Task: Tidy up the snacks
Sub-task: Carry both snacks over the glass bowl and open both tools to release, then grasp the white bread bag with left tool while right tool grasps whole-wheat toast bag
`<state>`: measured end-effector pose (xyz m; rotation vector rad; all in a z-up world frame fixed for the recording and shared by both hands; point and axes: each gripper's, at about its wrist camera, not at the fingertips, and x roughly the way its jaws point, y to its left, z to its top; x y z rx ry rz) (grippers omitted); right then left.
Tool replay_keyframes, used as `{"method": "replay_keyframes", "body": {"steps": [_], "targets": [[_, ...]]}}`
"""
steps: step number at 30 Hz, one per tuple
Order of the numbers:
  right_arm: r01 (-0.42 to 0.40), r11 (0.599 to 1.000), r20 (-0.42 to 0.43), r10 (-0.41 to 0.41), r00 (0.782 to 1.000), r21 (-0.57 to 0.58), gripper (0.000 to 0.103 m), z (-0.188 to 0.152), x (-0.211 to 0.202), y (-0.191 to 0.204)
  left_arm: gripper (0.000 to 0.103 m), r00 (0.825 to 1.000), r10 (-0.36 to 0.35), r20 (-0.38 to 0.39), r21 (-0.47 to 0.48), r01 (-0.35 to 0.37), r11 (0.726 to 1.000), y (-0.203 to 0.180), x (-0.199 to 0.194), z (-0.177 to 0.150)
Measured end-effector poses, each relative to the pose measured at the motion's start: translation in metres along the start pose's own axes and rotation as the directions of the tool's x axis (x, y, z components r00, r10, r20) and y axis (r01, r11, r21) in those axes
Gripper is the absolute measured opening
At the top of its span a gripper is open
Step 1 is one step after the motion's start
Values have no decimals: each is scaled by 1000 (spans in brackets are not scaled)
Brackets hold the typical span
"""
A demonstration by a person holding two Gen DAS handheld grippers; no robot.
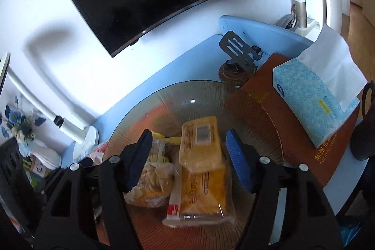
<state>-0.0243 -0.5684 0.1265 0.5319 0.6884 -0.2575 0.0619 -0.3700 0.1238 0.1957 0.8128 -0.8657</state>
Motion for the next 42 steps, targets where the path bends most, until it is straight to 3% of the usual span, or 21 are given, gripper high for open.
{"method": "replay_keyframes", "body": {"steps": [5,10,16,22,25,27,29,32,36,42], "targets": [[-19,999,-20,19,1000,-38,67,-15,-14,17,79,999,15,47,-24,-14,1000,17,-37,-5],[-64,989,-25,61,998,-134,67,-30,-39,60,80,992,38,124,-54,-32,998,36,-95,-11],[-122,950,14,131,991,-286,74,-57,-78,129,80,955,106,276,-113,-77,991,72,-195,-34],[-171,900,-9,182,983,-401,75,-99,-83,180,83,925,190,330,-197,-129,972,109,-256,-74],[-215,881,-50,214,976,-421,77,-129,-66,191,84,918,247,311,-253,-171,952,133,-267,-109],[-217,878,-66,209,976,-426,94,-148,-50,191,84,921,269,283,-297,-183,937,150,-264,-132],[-184,884,-53,179,982,-430,100,-171,-29,187,84,928,295,228,-346,-206,915,170,-253,-159],[-161,886,-77,142,987,-435,100,-197,3,181,85,933,333,139,-416,-250,874,198,-227,-206],[-173,902,-108,141,984,-396,100,-208,27,173,85,946,324,22,-472,-276,837,219,-188,-247],[-169,915,-123,132,984,-367,100,-204,35,168,85,952,302,-50,-501,-285,817,230,-162,-260]]}}
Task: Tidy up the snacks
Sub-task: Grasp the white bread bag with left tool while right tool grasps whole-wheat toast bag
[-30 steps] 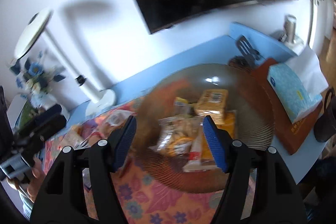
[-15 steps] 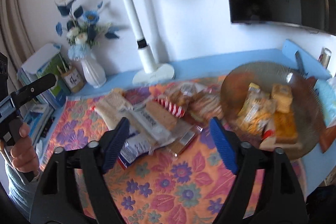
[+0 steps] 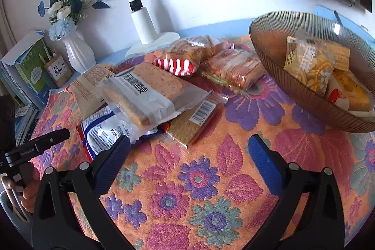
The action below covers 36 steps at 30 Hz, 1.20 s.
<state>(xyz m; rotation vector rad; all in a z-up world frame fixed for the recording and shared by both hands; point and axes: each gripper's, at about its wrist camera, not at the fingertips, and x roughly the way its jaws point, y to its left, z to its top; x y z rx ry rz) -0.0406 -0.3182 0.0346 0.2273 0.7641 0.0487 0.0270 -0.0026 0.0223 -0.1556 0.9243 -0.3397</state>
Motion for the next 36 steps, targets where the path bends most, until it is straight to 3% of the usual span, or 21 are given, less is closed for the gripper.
{"method": "replay_keyframes", "body": {"steps": [8,11,15,17,20,23,26,29,31,36], "targets": [[-41,999,5,40,999,36,100,0,-2,-8,85,1000,-10,-4,-16,10,1000,2,0,-1],[-60,998,25,59,998,29,100,2,-14,-5,83,999,50,-9,17,-50,999,-5,-7,1],[-84,996,54,86,995,-35,100,19,-32,5,85,995,77,69,82,-83,993,-32,-43,18],[-107,989,13,109,994,-98,100,32,-27,16,85,998,19,53,60,-23,998,-37,-48,35],[-113,976,-51,105,993,-188,100,43,-11,29,83,996,-86,-27,-58,84,995,-27,-31,59],[-104,966,-83,86,993,-236,100,50,7,33,82,993,-112,-40,-116,106,988,-19,-11,71],[-180,963,-151,151,977,-200,100,58,30,26,78,985,-163,-62,-185,149,971,-11,13,76],[-206,960,-187,170,968,-190,100,64,48,24,67,974,-203,-98,-250,174,953,-3,39,74],[-220,955,-205,179,962,-198,100,67,59,24,60,972,-210,-106,-265,176,948,-2,48,73],[-269,944,-225,225,948,-189,100,73,75,25,59,983,-170,-75,-212,151,966,-9,50,72]]}}
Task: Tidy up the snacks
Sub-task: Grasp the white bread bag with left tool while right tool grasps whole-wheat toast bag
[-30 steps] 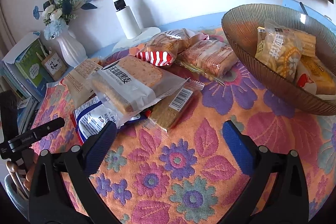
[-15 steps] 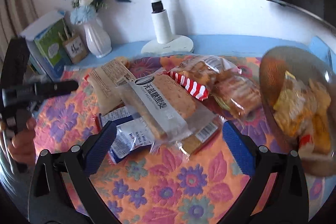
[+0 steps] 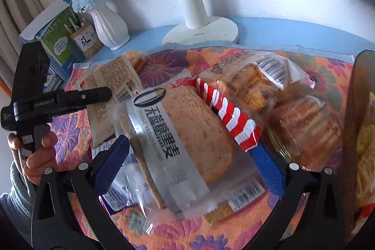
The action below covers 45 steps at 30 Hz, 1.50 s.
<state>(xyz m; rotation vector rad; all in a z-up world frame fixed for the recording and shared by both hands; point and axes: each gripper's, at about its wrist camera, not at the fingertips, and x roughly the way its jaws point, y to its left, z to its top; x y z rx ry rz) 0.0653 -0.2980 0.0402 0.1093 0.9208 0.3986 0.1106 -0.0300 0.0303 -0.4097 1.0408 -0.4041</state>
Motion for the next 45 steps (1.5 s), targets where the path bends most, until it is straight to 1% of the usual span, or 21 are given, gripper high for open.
{"method": "replay_keyframes", "body": {"steps": [2,5,8,11,13,17,20,24,26,28,31,32,33,35,36,38,39,40,41,43,45], "targets": [[-11,1000,7,11,1000,3,100,3,4,0,59,1000,-5,18,21,4,1000,-2,3,-1],[-43,999,15,43,999,21,100,3,10,-4,57,998,-51,22,14,51,999,3,7,1],[-71,997,37,70,997,40,100,0,11,-8,47,996,-90,24,22,90,996,4,7,2],[-82,995,41,80,996,57,100,0,11,-9,42,996,-68,54,70,65,995,-3,2,-1],[-81,995,42,79,996,57,100,-1,11,-8,37,995,-75,66,75,70,995,-4,1,-1],[-76,997,37,74,997,35,100,-5,9,0,34,995,-73,73,78,68,995,-2,-7,0],[-69,997,27,69,997,16,100,-7,8,9,32,997,-12,80,133,1,991,-10,-22,0],[-77,997,22,76,997,5,99,-11,3,17,30,998,-21,65,179,10,984,-7,-55,-2],[-35,999,39,36,999,-22,89,-16,-5,25,30,999,-38,27,230,31,973,0,-75,-9],[31,998,63,-27,998,-52,87,-23,-15,35,31,998,-57,-40,282,66,957,9,-90,-19],[63,997,71,-60,996,-44,86,-36,-23,44,31,995,18,-98,418,25,908,13,-96,-35],[64,997,73,-62,995,-32,85,-41,-26,46,33,989,92,-113,483,-26,875,15,-92,-44],[67,998,75,-65,995,-20,85,-46,-29,50,38,984,128,-122,511,-48,858,20,-88,-49],[90,996,75,-91,993,15,84,-60,-38,55,47,981,134,-139,505,-46,862,34,-86,-48],[113,993,71,-116,991,33,84,-69,-44,57,54,979,152,-136,497,-66,865,40,-86,-45],[146,988,65,-149,987,48,84,-81,-52,61,71,966,241,-99,478,-166,862,55,-86,-38],[162,985,61,-165,984,53,84,-87,-55,63,85,952,297,-76,473,-228,851,64,-85,-34],[179,982,52,-182,982,58,84,-95,-59,63,86,934,351,-57,457,-288,841,74,-84,-30],[188,980,44,-192,980,65,84,-101,-60,64,86,932,356,-66,431,-295,853,83,-84,-26],[188,979,46,-192,980,82,84,-112,-63,63,84,949,297,-101,334,-249,909,96,-85,-18],[183,977,50,-189,981,108,84,-117,-63,63,84,967,218,-129,291,-173,941,94,-83,-17]]}}
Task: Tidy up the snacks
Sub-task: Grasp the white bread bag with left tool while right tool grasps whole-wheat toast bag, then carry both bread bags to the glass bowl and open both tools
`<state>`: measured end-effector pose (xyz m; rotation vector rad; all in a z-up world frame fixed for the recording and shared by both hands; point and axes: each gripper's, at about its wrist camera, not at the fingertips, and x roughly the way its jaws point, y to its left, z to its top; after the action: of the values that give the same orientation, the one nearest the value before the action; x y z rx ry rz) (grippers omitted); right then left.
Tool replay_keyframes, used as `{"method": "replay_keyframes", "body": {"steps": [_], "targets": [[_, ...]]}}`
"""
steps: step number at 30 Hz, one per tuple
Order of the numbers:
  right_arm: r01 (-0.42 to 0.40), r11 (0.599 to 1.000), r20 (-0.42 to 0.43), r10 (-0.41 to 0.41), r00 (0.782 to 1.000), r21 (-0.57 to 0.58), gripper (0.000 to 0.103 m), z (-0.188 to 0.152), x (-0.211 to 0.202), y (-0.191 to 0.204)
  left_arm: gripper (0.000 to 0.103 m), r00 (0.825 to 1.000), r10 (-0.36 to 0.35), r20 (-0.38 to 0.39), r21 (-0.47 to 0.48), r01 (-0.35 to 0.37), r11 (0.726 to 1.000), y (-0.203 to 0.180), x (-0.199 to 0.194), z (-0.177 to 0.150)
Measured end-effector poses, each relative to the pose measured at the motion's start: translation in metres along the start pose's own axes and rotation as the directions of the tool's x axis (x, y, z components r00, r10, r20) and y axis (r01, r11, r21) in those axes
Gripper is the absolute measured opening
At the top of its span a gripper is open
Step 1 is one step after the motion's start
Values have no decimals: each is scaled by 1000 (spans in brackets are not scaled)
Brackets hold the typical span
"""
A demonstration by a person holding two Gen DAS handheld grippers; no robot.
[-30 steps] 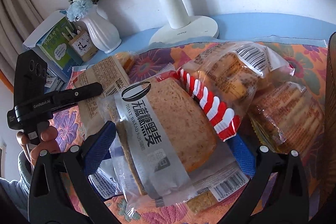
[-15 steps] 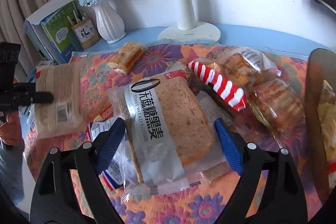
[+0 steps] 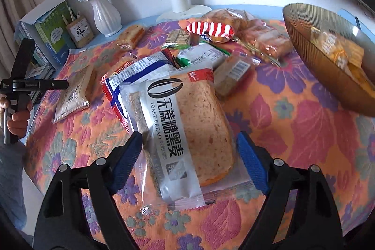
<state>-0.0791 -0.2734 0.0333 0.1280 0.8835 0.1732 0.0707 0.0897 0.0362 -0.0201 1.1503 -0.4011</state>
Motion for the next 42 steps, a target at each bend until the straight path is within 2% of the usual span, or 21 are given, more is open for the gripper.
{"method": "replay_keyframes", "body": {"steps": [2,3,7,9,10,14,16,17,20,24,26,30,31,33,38,42], "targets": [[-17,999,-10,18,1000,30,85,-3,1,-3,88,994,-104,14,14,104,994,-18,4,-1],[-30,999,-20,31,999,41,86,-5,1,-4,96,993,-118,17,13,118,993,-24,6,1],[-66,996,-40,69,997,66,91,-10,-6,-4,97,998,-47,51,68,43,997,-58,24,14],[-72,994,-32,74,997,84,100,-14,-14,-4,98,999,-17,43,97,13,995,-71,31,13],[-75,993,-25,78,997,87,100,-16,-18,-4,98,999,14,49,122,-20,992,-78,35,13],[-55,995,-28,58,998,77,100,-22,-18,-4,98,984,132,120,209,-155,966,-97,48,-3],[-37,996,-36,40,999,76,100,-26,-17,-5,98,982,132,138,202,-159,967,-96,48,-4],[-38,996,-36,40,999,75,100,-26,-16,-5,98,985,106,136,181,-130,975,-91,45,-3],[-41,997,-28,43,999,60,100,-24,-16,-4,98,988,90,125,172,-111,979,-89,48,-4],[-66,995,-27,69,997,75,100,-15,-7,-4,98,986,140,88,158,-153,976,-92,46,-8],[-35,997,-43,38,998,68,100,-13,3,-3,97,983,167,75,148,-176,973,-95,43,-15],[49,999,-49,-50,998,-12,100,-14,14,10,78,979,177,103,135,-190,972,-101,36,-21],[62,998,-48,-63,997,-25,100,-14,15,13,76,975,190,116,139,-205,969,-104,33,-24],[95,994,-45,-97,994,-48,82,-13,15,18,74,968,213,134,137,-231,963,-107,28,-30],[128,988,-4,-129,992,-87,78,-14,1,24,74,961,209,184,108,-231,967,-113,6,-37],[92,993,63,-87,994,-79,78,-13,-26,22,74,958,145,246,92,-172,981,-126,-23,-37]]}}
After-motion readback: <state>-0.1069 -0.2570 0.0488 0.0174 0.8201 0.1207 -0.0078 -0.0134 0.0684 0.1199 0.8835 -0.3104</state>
